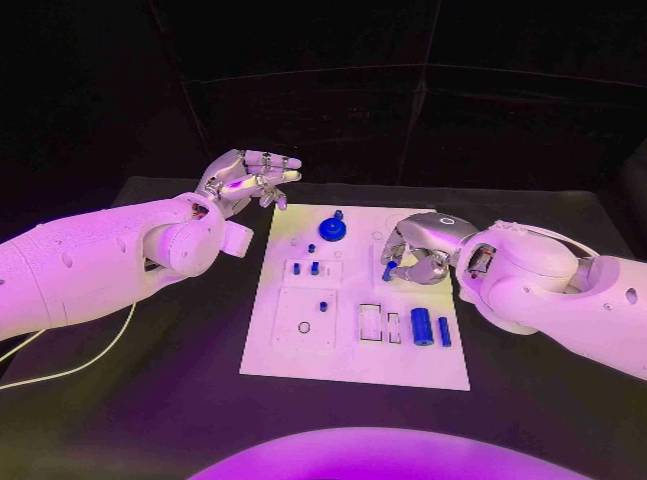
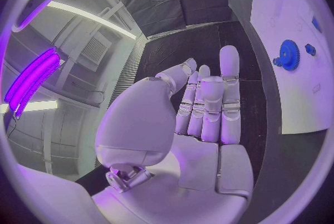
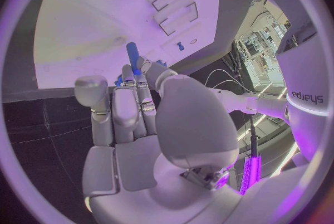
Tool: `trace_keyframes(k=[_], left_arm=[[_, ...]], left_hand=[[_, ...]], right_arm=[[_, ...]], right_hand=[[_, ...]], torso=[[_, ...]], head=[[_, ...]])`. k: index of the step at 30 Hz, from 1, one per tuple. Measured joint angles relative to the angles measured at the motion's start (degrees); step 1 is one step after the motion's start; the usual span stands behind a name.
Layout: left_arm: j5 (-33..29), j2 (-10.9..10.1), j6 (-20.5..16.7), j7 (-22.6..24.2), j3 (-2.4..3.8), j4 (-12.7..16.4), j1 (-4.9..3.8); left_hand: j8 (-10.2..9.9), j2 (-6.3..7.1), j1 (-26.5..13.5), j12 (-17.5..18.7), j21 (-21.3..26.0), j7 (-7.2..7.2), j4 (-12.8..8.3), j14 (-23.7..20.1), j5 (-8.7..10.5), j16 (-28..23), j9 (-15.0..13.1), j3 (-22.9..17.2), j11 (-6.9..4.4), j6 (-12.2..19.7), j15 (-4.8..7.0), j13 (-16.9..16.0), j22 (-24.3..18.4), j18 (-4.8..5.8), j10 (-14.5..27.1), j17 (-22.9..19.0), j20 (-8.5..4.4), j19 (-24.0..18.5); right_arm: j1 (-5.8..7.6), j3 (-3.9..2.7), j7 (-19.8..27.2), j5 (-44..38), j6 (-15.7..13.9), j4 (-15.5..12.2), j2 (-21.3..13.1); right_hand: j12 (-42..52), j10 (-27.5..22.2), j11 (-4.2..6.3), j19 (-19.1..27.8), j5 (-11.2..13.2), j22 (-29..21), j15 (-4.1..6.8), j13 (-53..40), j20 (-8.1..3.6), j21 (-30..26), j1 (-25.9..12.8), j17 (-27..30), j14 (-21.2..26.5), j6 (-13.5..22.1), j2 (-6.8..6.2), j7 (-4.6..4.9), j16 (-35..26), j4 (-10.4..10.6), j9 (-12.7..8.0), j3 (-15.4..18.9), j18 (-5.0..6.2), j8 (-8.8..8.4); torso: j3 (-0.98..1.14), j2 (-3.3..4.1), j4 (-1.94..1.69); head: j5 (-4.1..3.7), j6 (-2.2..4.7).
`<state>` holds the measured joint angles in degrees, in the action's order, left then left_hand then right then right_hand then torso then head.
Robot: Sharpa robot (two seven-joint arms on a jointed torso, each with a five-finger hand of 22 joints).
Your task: Assemble the parts on the task board
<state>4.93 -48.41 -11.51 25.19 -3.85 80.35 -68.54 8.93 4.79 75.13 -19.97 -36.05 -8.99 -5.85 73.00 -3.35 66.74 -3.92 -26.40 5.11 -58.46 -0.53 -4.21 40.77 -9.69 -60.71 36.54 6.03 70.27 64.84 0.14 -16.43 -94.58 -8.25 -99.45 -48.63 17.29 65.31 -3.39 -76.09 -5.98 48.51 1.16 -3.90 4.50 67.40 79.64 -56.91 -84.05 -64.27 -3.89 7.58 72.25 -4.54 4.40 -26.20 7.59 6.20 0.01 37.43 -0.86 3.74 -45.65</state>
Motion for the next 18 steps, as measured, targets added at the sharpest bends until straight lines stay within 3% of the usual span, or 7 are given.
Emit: trace_keyframes(k=[4, 11, 18], left_arm=[[0.00, 0.07, 0.00, -0.01, -0.01, -0.06, 0.00], [0.00, 0.11, 0.00, -0.01, -0.01, -0.06, 0.00], [0.00, 0.24, 0.02, -0.01, -0.01, -0.01, 0.00]], left_hand=[[0.00, 0.00, 0.00, 0.00, 0.00, 0.00, 0.00, 0.00, 0.00, 0.00, 0.00, 0.00, 0.00, 0.00, 0.00, 0.00, 0.00, 0.00, 0.00, 0.00, 0.00, 0.00], [0.00, 0.00, 0.00, 0.00, 0.00, 0.00, 0.00, 0.00, 0.00, 0.00, 0.00, 0.00, 0.00, 0.00, 0.00, 0.00, 0.00, 0.00, 0.00, 0.00, 0.00, 0.00], [0.00, 0.00, 0.00, 0.00, 0.00, 0.00, 0.00, 0.00, 0.00, 0.00, 0.00, 0.00, 0.00, 0.00, 0.00, 0.00, 0.00, 0.00, 0.00, 0.00, 0.00, 0.00]], right_arm=[[0.12, -0.63, -0.01, 0.31, -0.82, -2.42, -0.37], [0.11, -0.93, 0.25, 0.97, -2.20, -5.40, 0.73], [0.07, -0.93, 1.04, 1.48, -3.05, -5.22, 4.53]], right_hand=[[0.00, 0.00, 0.00, 0.00, 0.01, 0.08, 0.00, 0.01, 0.00, 0.00, 0.00, -0.13, 0.00, -0.14, 0.00, 0.14, 0.30, -0.13, -0.01, -0.13, 0.00, -0.06], [0.00, 0.20, -0.21, 0.00, 0.03, 0.23, 0.00, 0.04, 0.00, 0.27, 0.00, -0.23, 0.00, -0.14, 0.00, 0.14, 0.30, -0.26, -0.05, -0.26, 0.00, -0.10], [-0.01, 0.20, -0.21, 0.00, -0.18, 0.25, 0.00, 0.07, 0.00, 0.27, -0.02, -0.23, 0.00, -0.13, -0.02, 0.14, 0.30, -0.19, -0.20, -0.48, 0.00, -0.12]], torso=[[0.00, 0.00, -0.02], [-0.03, 0.05, -0.10], [-0.07, 0.09, -0.12]], head=[[-0.03, 0.10], [0.37, -0.01], [1.24, -0.41]])
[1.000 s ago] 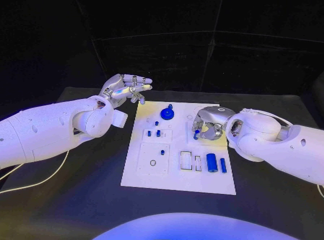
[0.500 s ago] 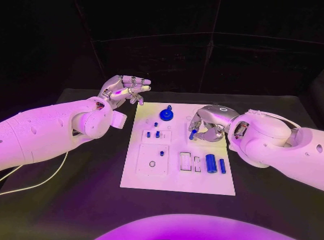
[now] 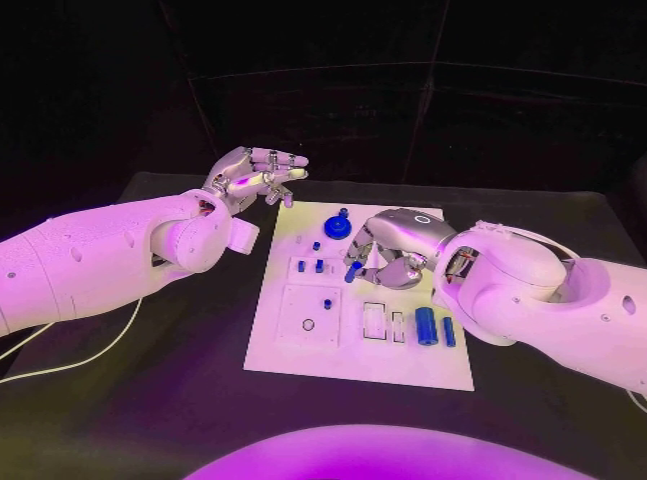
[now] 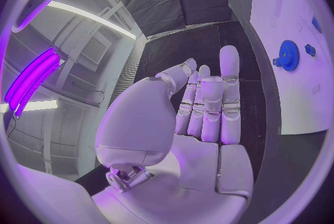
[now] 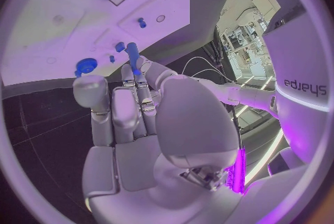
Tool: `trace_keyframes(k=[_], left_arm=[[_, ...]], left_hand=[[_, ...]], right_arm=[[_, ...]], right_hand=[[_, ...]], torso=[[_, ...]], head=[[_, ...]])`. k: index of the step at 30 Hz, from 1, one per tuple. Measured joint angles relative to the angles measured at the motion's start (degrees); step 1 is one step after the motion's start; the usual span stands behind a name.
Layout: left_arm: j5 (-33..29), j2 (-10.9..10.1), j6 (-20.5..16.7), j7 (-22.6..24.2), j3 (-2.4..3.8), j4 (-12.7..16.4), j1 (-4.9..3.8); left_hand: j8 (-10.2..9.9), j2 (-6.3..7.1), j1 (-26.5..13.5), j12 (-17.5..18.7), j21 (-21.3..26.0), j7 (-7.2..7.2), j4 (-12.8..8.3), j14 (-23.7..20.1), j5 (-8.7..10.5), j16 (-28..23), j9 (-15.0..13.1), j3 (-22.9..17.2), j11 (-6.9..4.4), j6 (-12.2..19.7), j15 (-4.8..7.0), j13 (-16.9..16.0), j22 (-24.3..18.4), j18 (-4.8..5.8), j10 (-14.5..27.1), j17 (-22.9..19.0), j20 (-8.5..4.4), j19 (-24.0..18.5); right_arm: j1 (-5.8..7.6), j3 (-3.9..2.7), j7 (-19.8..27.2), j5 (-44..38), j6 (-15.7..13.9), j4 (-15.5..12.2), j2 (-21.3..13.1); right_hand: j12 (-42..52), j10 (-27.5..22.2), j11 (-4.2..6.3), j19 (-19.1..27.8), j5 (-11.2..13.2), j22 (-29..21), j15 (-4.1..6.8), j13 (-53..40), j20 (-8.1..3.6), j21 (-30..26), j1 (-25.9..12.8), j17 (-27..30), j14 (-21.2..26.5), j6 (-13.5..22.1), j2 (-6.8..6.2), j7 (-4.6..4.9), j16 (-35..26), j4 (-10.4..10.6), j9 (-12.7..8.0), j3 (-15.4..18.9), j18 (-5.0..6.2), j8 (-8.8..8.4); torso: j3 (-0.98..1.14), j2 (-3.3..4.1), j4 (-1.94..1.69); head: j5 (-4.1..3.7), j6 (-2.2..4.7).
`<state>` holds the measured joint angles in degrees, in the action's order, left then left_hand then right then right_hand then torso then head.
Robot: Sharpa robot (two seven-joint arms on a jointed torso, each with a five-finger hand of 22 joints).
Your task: Assemble the parts on the task board
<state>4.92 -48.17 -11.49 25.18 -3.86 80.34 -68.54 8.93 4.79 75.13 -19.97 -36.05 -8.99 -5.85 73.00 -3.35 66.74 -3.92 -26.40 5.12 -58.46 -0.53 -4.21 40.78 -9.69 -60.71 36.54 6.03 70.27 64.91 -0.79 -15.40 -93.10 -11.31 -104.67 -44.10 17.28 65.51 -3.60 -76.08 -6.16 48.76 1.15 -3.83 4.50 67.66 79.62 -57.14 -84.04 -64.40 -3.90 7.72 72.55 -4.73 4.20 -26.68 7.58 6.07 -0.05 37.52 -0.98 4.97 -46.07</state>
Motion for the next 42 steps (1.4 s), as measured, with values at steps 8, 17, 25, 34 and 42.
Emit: trace_keyframes(k=[8, 17, 25, 34, 42], left_arm=[[0.00, 0.30, 0.04, -0.01, 0.00, 0.00, 0.00], [-0.01, 0.62, 0.12, -0.01, 0.00, 0.01, 0.00], [-0.01, 0.74, 0.17, -0.02, 0.00, -0.02, -0.01], [-0.01, 0.88, 0.23, -0.04, 0.01, -0.07, -0.01], [-0.01, 0.89, 0.27, -0.06, 0.01, -0.11, -0.01]], left_hand=[[0.00, 0.00, 0.00, 0.00, 0.00, 0.00, 0.00, 0.00, 0.00, 0.00, 0.00, 0.00, 0.00, 0.00, 0.00, 0.00, 0.00, 0.00, 0.00, 0.00, 0.00, 0.00], [0.00, 0.00, 0.00, -0.22, 0.31, 0.00, 0.00, 0.00, 0.00, 0.00, 0.00, 0.32, 0.00, 0.00, 0.00, 0.00, -0.14, 0.00, 0.00, -0.17, 0.00, 0.00], [0.00, 0.00, 0.00, -0.22, 0.31, 0.00, 0.00, 0.00, 0.00, 0.00, 0.00, 0.32, 0.00, 0.00, 0.00, 0.00, -0.13, 0.01, 0.00, -0.17, 0.00, 0.00], [0.00, 0.00, 0.00, -0.22, 0.31, 0.00, 0.00, 0.00, 0.00, 0.00, 0.00, 0.32, 0.00, 0.00, 0.00, 0.00, -0.13, 0.00, 0.00, -0.17, 0.00, 0.00], [0.00, 0.00, 0.00, -0.22, 0.31, 0.00, 0.00, 0.00, 0.00, 0.00, 0.00, 0.32, 0.00, 0.00, 0.00, 0.00, -0.12, 0.01, 0.00, -0.17, 0.00, 0.00]], right_arm=[[-1.69, 0.25, 1.47, 0.39, -0.03, 3.24, 5.89], [-3.60, 0.91, 3.15, 0.29, 0.63, 5.53, 9.12], [-4.37, 1.84, 4.04, 0.05, 1.54, 7.32, 10.41], [-5.28, 2.10, 4.49, -0.28, 2.50, 8.62, 10.95], [-5.66, 2.14, 4.74, -0.61, 3.06, 9.14, 11.33]], right_hand=[[-0.01, -0.01, 0.00, 0.00, -0.25, 0.00, -0.01, -0.03, 0.00, 0.00, -0.01, 0.00, 0.00, 0.03, -0.01, -0.01, 0.00, -0.17, -0.07, -0.17, 0.00, 0.08], [-0.10, -0.01, -0.01, 0.00, -0.32, -0.01, -0.01, -0.02, 0.00, 0.00, -0.01, -0.05, 0.00, 0.05, -0.01, -0.02, 0.00, -0.22, -0.08, -0.52, 0.00, 0.07], [-0.10, -0.02, -0.02, 0.00, -0.32, -0.02, -0.01, 0.00, 0.00, 0.00, -0.01, -0.04, 0.00, 0.11, -0.01, -0.08, 0.00, -0.22, -0.14, -0.52, 0.00, 0.04], [-0.11, -0.11, -0.11, 0.00, -0.32, -0.02, -0.01, 0.02, 0.00, 0.00, -0.01, -0.03, 0.00, 0.15, -0.02, -0.11, 0.00, -0.22, -0.11, -0.52, 0.00, 0.01], [-0.11, -0.11, -0.11, 0.01, -0.64, -0.02, -0.01, 0.05, 0.00, 0.00, -0.02, -0.03, 0.00, -0.01, -0.02, 0.05, 0.00, -0.23, -0.10, -0.51, 0.00, -0.16]], torso=[[-0.01, 0.03, -0.05], [0.03, 0.02, 0.03], [0.06, -0.02, 0.06], [0.08, -0.02, 0.10], [0.06, 0.02, 0.07]], head=[[1.62, -0.84], [2.38, -1.29], [2.74, -1.47], [2.91, -1.68], [3.00, -1.90]])
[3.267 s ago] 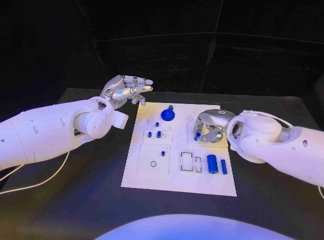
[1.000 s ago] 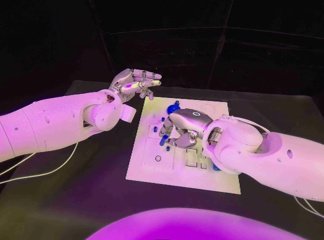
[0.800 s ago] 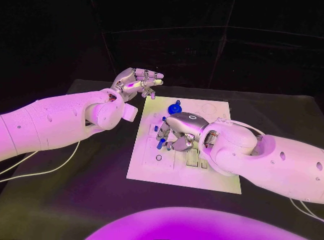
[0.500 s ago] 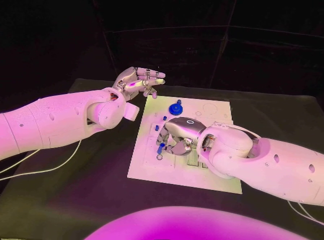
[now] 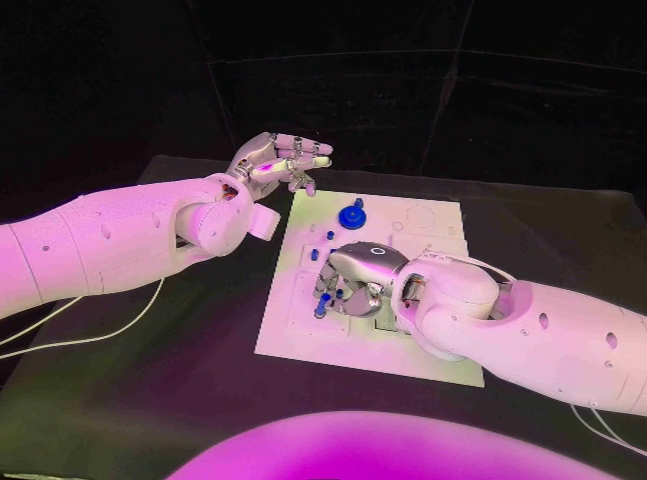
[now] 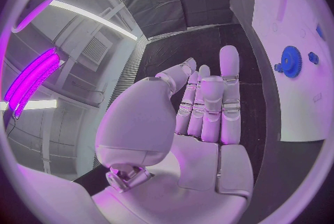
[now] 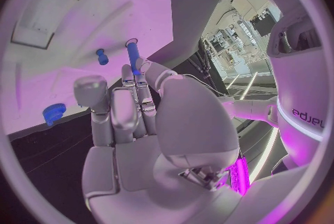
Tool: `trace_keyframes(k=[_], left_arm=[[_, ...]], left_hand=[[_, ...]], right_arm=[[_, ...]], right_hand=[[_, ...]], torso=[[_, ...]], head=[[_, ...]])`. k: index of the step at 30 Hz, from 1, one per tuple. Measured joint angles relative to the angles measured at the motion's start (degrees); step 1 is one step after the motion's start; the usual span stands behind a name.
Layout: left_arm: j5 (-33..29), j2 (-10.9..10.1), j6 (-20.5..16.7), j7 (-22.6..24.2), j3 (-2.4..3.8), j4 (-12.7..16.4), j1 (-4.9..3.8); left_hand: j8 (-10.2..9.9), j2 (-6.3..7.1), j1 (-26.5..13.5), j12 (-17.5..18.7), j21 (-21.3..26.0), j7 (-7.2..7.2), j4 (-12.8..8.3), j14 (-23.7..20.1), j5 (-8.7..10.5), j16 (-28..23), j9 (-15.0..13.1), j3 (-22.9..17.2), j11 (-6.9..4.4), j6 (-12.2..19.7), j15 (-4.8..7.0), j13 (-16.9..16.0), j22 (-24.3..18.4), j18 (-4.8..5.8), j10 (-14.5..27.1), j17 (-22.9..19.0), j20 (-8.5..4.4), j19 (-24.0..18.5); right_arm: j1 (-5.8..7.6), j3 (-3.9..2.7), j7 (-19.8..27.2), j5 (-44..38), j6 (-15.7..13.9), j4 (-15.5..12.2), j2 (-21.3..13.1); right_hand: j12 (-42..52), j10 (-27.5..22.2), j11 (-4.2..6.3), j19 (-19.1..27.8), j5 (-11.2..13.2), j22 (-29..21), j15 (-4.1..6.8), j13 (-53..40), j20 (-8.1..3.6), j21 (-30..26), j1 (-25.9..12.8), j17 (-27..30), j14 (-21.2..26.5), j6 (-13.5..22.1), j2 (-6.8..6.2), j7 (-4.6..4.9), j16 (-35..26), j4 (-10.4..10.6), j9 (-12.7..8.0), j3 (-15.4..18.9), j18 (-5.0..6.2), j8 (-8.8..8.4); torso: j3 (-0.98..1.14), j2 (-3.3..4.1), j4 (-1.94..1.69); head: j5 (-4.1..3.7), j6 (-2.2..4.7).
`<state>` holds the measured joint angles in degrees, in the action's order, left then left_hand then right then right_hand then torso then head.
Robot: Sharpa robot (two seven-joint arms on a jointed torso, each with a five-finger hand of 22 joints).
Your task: Assemble the parts on the task board
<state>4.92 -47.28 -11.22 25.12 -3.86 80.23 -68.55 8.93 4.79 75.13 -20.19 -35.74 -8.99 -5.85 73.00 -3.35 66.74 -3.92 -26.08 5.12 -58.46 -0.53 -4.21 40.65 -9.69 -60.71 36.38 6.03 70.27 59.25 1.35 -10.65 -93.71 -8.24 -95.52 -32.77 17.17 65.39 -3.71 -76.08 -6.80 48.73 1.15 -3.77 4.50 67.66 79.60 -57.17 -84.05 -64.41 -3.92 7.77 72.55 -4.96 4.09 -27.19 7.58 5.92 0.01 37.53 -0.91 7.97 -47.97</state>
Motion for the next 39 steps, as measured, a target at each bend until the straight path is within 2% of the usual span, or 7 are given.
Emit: trace_keyframes(k=[35, 39], left_arm=[[0.00, 0.04, 0.08, -0.10, 0.00, -0.09, 0.00], [0.00, 0.03, 0.08, -0.13, 0.00, -0.09, 0.00]], left_hand=[[0.00, 0.00, 0.00, 0.00, 0.00, -0.22, 0.00, 0.00, 0.00, 0.00, 0.00, 0.00, 0.21, 0.22, 0.00, 0.00, -0.09, 0.00, 0.21, 0.01, 0.00, 0.00], [0.00, 0.00, 0.00, 0.00, 0.00, -0.22, 0.00, 0.00, 0.00, 0.00, 0.00, 0.00, 0.21, 0.22, 0.00, 0.00, -0.09, 0.00, 0.21, 0.01, 0.00, 0.00]], right_arm=[[-0.15, 0.04, -0.79, -1.96, 2.33, 1.21, 1.42], [0.03, 0.57, -0.88, -2.13, 2.40, 0.99, 1.47]], right_hand=[[-0.21, -0.10, -0.10, 0.00, 0.01, -0.12, 0.00, -0.02, 0.00, 0.00, 0.00, 0.04, 0.00, 0.23, -0.01, -0.04, 0.00, -0.15, -0.01, -0.15, 0.00, 0.05], [-0.29, -0.10, -0.10, 0.00, 0.02, -0.20, 0.00, -0.03, 0.00, 0.00, -0.22, 0.12, 0.00, 0.26, -0.22, -0.06, 0.00, 0.02, -0.01, -0.32, 0.00, 0.01]], torso=[[-0.02, -0.03, 0.03], [-0.03, -0.03, 0.03]], head=[[0.24, -0.46], [0.30, -0.54]])
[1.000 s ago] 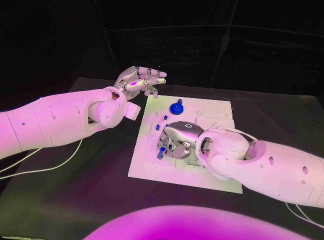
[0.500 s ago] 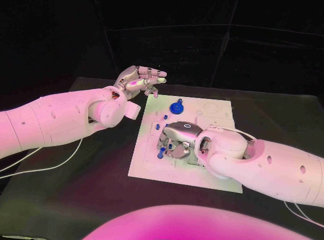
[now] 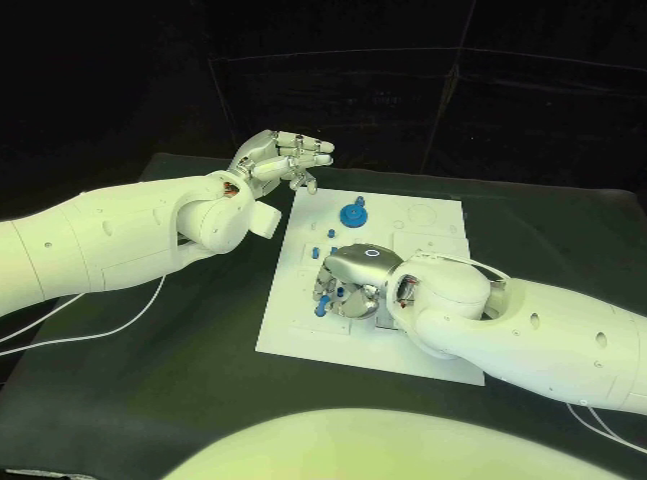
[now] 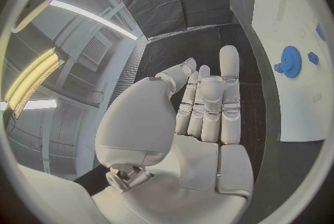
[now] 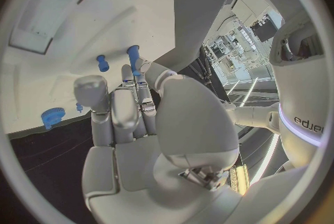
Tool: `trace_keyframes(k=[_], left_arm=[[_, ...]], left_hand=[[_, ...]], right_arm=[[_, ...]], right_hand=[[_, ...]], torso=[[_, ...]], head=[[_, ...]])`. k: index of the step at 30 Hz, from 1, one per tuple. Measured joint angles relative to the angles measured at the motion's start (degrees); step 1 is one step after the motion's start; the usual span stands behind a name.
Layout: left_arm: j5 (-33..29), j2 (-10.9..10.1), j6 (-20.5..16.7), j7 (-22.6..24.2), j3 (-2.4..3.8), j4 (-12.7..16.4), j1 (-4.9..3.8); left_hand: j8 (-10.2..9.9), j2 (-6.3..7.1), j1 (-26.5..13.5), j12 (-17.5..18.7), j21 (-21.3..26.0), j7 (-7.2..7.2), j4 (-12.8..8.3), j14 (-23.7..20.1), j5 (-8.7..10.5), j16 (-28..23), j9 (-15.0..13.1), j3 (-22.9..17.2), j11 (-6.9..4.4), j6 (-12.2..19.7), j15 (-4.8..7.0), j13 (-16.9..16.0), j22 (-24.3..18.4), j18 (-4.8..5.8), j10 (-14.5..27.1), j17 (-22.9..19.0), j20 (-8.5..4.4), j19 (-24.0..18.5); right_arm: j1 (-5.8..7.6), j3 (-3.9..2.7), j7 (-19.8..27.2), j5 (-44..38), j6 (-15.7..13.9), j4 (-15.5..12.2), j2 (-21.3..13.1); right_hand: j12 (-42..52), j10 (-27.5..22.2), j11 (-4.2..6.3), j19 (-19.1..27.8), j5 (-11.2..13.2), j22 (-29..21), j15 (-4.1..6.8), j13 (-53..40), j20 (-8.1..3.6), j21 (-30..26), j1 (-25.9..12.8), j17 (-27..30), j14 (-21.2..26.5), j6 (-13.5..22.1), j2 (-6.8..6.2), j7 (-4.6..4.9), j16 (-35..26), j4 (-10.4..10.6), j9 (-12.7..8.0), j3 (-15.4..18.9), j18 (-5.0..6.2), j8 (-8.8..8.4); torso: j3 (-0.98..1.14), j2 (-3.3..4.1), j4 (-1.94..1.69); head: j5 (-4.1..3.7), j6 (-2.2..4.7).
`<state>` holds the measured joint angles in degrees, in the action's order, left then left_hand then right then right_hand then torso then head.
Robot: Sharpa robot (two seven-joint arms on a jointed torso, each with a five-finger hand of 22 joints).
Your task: Assemble the parts on the task board
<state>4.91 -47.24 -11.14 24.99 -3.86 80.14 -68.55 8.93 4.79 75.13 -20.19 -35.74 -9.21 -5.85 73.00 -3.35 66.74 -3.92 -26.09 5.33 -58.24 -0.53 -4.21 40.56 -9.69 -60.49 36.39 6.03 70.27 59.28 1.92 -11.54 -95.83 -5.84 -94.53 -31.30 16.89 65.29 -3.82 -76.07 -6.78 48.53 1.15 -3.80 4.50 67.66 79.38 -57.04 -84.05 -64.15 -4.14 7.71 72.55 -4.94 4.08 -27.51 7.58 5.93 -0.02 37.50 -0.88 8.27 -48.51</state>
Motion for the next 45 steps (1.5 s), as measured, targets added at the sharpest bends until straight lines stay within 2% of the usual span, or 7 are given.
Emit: trace_keyframes(k=[10, 16, 22, 30, 35, 38, 45], left_arm=[[0.00, 0.00, 0.01, -0.04, 0.00, -0.02, 0.00], [0.00, 0.00, 0.02, -0.06, 0.00, -0.07, 0.00], [0.00, 0.01, 0.04, -0.10, 0.00, -0.16, 0.00], [0.00, 0.05, 0.16, -0.15, 0.00, -0.28, -0.01], [0.00, 0.02, 0.23, -0.18, 0.00, -0.33, 0.00], [0.00, -0.06, 0.26, -0.20, 0.00, -0.33, 0.00], [0.00, -0.19, 0.28, -0.22, 0.00, -0.31, 0.00]], left_hand=[[0.00, 0.00, 0.00, 0.00, 0.00, 0.00, 0.00, 0.00, 0.00, 0.00, 0.00, 0.00, 0.00, 0.00, 0.00, 0.00, 0.01, 0.00, 0.00, -0.09, 0.00, 0.00], [0.00, 0.00, 0.00, 0.00, 0.00, 0.00, 0.00, 0.00, 0.00, 0.00, 0.00, 0.00, 0.00, 0.00, 0.00, 0.00, 0.01, 0.00, 0.00, -0.09, 0.00, 0.00], [0.00, 0.00, 0.00, 0.00, 0.00, 0.00, 0.00, 0.00, 0.00, 0.00, 0.01, 0.00, 0.00, 0.00, 0.00, 0.00, 0.00, -0.01, 0.00, -0.12, 0.00, 0.00], [0.00, 0.00, 0.00, 0.00, 0.00, 0.00, 0.00, 0.00, 0.00, 0.00, 0.05, 0.00, 0.00, 0.00, 0.00, 0.00, -0.04, 0.00, 0.00, -0.16, 0.00, 0.00], [0.00, 0.00, 0.00, 0.00, 0.00, -0.12, 0.00, 0.00, 0.00, 0.00, 0.05, 0.00, 0.04, 0.12, 0.00, 0.00, -0.04, 0.00, 0.03, -0.23, 0.00, 0.00], [0.00, 0.00, 0.00, 0.00, 0.00, -0.21, 0.00, 0.00, 0.00, 0.00, 0.05, 0.00, 0.21, 0.21, 0.00, 0.00, -0.09, 0.00, 0.21, -0.25, 0.00, 0.00], [0.00, 0.00, 0.00, 0.00, 0.00, -0.21, 0.00, 0.00, 0.00, 0.00, 0.04, 0.00, 0.21, 0.21, 0.00, 0.00, -0.08, 0.00, 0.21, -0.24, 0.00, 0.00]], right_arm=[[0.06, 0.76, -0.01, 0.09, -0.06, -0.29, 0.00], [-0.17, 1.05, -0.11, 0.32, -0.17, -0.09, -0.01], [-0.21, 1.07, -0.14, 0.77, -1.11, 0.06, -0.16], [-0.21, 1.07, 0.12, 1.52, -4.54, -0.81, -1.32], [-0.20, 1.05, 0.62, 2.29, -7.32, -2.71, -3.50], [-0.13, 1.00, 0.93, 2.93, -8.67, -4.25, -5.34], [0.79, 0.83, 1.08, 4.30, -9.34, -6.17, -8.13]], right_hand=[[-1.71, -1.38, -0.70, 0.00, -1.56, -0.04, 0.00, 0.12, 0.00, 0.00, -2.17, -0.07, 0.00, 0.94, -1.64, 0.79, 0.32, 0.71, -0.17, 0.35, 0.00, -0.33], [-3.71, -4.45, -1.52, 0.20, -2.22, -0.12, -0.85, 0.36, 0.61, 0.00, -3.21, 0.00, 0.01, 2.59, -2.68, 1.64, 0.32, 1.18, -0.34, 0.83, 0.00, -1.54], [-4.32, -8.38, -1.91, 0.51, -2.23, -1.01, -1.46, 0.11, 1.35, -0.29, -4.87, 0.82, 0.00, 10.58, -4.34, 1.62, 0.32, 1.71, -0.51, 3.93, 0.00, -2.33], [-2.01, -12.81, -1.98, 1.38, -2.23, -3.38, -1.46, -0.23, 1.76, -1.92, -4.86, 2.13, 0.00, 21.69, -4.34, -0.17, 0.01, 2.33, -0.61, 9.70, 0.00, -2.33], [-0.73, -13.52, -2.01, 1.45, -2.23, -3.72, -1.45, -0.42, 1.84, -1.95, -4.30, 2.14, 0.00, 21.90, -3.78, -0.21, 0.01, 2.48, -0.61, 11.29, 0.00, -2.33], [0.50, -13.52, -2.01, 1.45, -2.84, -3.50, -1.45, -0.53, 1.84, -1.95, -4.01, 1.76, 0.00, 20.83, -3.49, 0.70, 0.01, 2.56, -0.45, 12.32, 0.00, -2.32], [2.42, -13.08, -1.58, 1.23, -3.23, -3.06, -1.45, -0.58, 1.61, -1.95, -3.48, 1.52, 0.00, 19.45, -2.99, 0.87, 0.33, 2.74, -0.38, 13.52, 0.00, -2.32]], torso=[[-0.01, -0.03, 0.03], [-0.01, -0.03, 0.03], [0.00, -0.03, 0.00], [0.05, -0.02, 0.00], [0.05, -0.02, 0.00], [0.05, -0.03, 0.01], [0.02, -0.07, 0.12]], head=[[-0.02, -0.08], [-0.11, -0.05], [-0.13, 0.03], [-0.13, 0.10], [-0.19, 0.25], [-0.26, 0.36], [-0.57, 0.67]])
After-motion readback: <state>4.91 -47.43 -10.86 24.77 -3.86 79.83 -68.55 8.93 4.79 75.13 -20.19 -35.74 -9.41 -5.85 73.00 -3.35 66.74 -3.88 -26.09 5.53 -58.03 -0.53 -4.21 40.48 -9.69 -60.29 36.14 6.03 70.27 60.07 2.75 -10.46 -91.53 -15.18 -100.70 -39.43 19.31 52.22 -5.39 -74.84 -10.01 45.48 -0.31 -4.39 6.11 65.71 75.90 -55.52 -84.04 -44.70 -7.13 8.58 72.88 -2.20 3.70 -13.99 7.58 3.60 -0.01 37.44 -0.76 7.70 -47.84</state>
